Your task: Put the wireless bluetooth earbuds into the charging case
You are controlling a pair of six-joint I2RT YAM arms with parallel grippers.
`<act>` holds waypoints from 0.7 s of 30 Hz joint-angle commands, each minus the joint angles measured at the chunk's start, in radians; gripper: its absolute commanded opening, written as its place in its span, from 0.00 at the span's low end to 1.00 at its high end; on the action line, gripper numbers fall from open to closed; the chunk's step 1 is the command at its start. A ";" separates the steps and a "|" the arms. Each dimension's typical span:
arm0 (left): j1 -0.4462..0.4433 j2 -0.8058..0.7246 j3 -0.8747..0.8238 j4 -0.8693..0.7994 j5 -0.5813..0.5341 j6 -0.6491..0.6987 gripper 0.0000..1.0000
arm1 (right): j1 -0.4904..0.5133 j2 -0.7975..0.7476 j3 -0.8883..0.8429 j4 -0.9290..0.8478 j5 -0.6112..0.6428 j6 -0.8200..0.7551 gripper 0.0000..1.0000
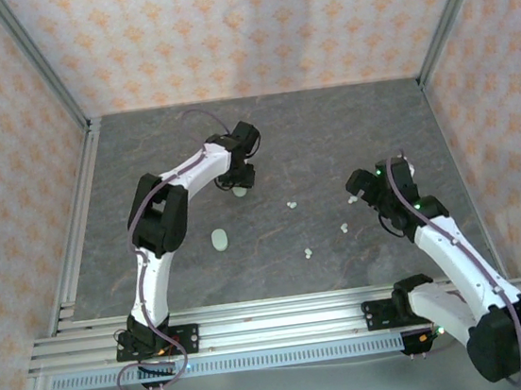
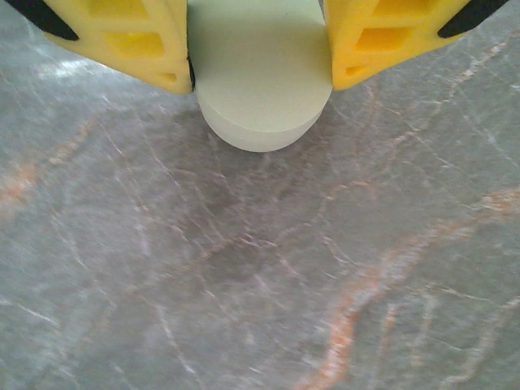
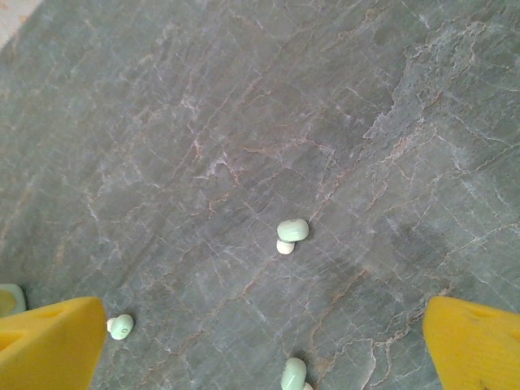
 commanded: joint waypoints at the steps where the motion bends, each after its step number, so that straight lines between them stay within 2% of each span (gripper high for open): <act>1: -0.004 -0.066 -0.039 0.023 0.135 0.107 0.26 | 0.005 -0.038 -0.015 -0.041 0.042 0.013 1.00; 4: -0.024 -0.099 -0.070 0.030 0.193 0.166 0.26 | 0.005 -0.057 -0.026 -0.043 0.040 0.018 1.00; 8: -0.053 -0.133 -0.121 0.026 0.221 0.229 0.35 | 0.005 -0.061 -0.037 -0.029 0.026 0.026 1.00; 15: -0.058 -0.178 -0.176 0.044 0.234 0.220 0.53 | 0.005 -0.057 -0.029 -0.028 0.000 0.028 1.00; 21: -0.038 -0.218 -0.148 0.042 0.259 0.216 0.61 | 0.005 -0.056 -0.029 -0.037 -0.016 0.039 1.00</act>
